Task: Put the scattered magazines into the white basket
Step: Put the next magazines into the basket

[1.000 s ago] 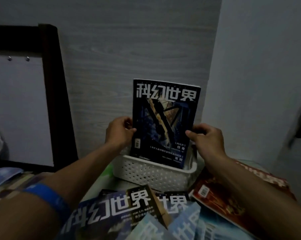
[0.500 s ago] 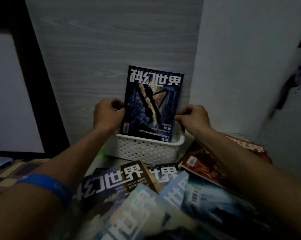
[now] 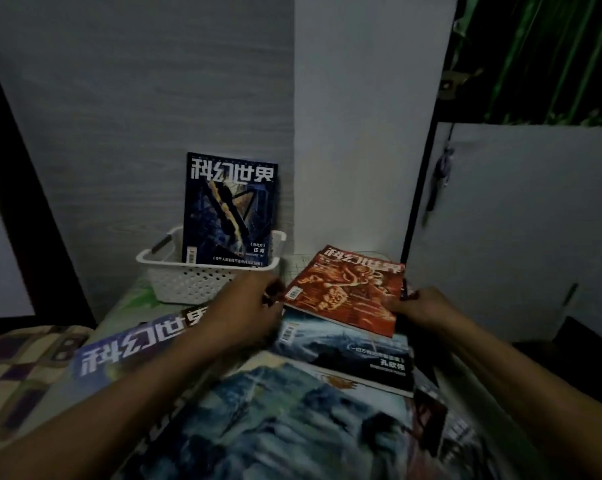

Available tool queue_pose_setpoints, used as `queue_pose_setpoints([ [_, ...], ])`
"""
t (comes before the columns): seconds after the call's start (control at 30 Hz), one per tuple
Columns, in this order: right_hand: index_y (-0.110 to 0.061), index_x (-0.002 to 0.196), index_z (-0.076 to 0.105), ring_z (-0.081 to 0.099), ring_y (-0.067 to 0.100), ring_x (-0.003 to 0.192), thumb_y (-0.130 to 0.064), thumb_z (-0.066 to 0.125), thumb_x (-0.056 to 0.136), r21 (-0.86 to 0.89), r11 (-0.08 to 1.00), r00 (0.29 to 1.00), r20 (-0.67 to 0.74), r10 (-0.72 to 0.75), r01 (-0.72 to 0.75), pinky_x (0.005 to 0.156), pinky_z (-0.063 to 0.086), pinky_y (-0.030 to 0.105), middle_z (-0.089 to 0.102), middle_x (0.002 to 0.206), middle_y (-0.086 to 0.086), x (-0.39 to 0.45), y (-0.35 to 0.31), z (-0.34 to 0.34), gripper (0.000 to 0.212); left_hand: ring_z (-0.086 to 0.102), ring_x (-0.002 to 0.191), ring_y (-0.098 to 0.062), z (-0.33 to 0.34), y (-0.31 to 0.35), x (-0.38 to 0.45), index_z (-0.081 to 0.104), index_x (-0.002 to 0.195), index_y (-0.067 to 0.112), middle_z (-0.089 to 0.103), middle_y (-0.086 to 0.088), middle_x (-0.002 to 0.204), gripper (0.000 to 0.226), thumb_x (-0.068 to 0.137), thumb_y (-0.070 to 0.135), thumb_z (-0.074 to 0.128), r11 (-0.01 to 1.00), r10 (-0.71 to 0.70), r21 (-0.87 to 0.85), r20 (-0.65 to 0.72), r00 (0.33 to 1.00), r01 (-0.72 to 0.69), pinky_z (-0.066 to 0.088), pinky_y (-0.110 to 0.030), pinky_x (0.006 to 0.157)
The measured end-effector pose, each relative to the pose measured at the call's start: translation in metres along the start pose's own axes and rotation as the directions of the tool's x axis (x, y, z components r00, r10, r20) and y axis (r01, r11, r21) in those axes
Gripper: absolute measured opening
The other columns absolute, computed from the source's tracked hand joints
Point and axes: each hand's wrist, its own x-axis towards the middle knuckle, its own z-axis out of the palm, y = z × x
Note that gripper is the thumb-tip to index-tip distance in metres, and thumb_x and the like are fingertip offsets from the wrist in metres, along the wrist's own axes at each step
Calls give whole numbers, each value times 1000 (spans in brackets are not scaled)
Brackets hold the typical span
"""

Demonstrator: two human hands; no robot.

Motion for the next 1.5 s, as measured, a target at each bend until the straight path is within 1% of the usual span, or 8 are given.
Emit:
queue_pose_setpoints([
  [0.13,-3,73,63,62,16,35,-11,80,79,125,983,991,31,129,-132,35,44,20,67,56,6,-9,7,-13,20,64,79,-8,1,15,-9,68,96,30,71,10,89,13,84,26,65,1000,4,16,-80,997,-2,56,-35,74],
  [0.4,1,85,63,67,24,57,1,61,87,355,933,992,-128,-10,55,55,58,35,68,74,17,-47,1,-26,3,65,81,-11,-4,28,-21,69,89,30,71,7,88,10,85,21,66,999,-32,30,-103,994,36,56,-39,77],
  [0.5,-3,87,61,63,17,43,4,56,91,670,736,995,-33,-97,94,40,51,24,65,69,15,-75,-12,-27,10,67,84,-11,-2,38,-25,70,101,22,73,4,94,15,89,30,65,966,-182,-223,-226,957,131,57,-37,79],
  [0.67,-8,98,64,74,21,67,-3,58,93,647,670,890,-27,-456,363,53,58,24,76,81,10,-120,-55,-23,9,74,87,-22,-38,50,-22,70,101,21,78,2,92,16,90,32,66,587,-363,-798,-110,925,136,58,-35,76],
  [0.87,-21,103,64,74,10,77,-10,52,99,516,676,783,14,-621,527,59,56,18,78,86,-7,-132,-97,10,17,69,97,-2,-92,27,-46,58,112,39,73,19,105,24,98,20,54,625,-228,-774,-305,925,-101,58,-22,72],
  [1.07,-36,94,66,68,-9,69,-13,55,98,408,722,785,21,-619,559,51,47,5,72,77,-30,-127,-85,49,25,65,106,-9,-75,-14,-82,60,107,44,69,13,109,33,103,16,42,730,-308,-669,-132,942,144,53,-32,86],
  [1.3,-25,93,66,66,12,57,-17,61,95,376,652,735,-136,-664,658,47,50,19,74,74,-3,-107,-134,51,9,68,90,-9,-102,-25,-44,67,110,20,70,5,97,20,93,12,62,843,-355,-537,-519,777,27,55,-21,71],
  [1.5,-25,90,58,69,17,64,-20,60,95,404,663,768,-199,-609,631,57,60,31,70,79,2,-52,-205,67,8,69,95,-15,-147,-50,43,69,110,17,71,3,104,19,91,16,65,885,-339,-461,-550,763,61,57,-37,86],
])
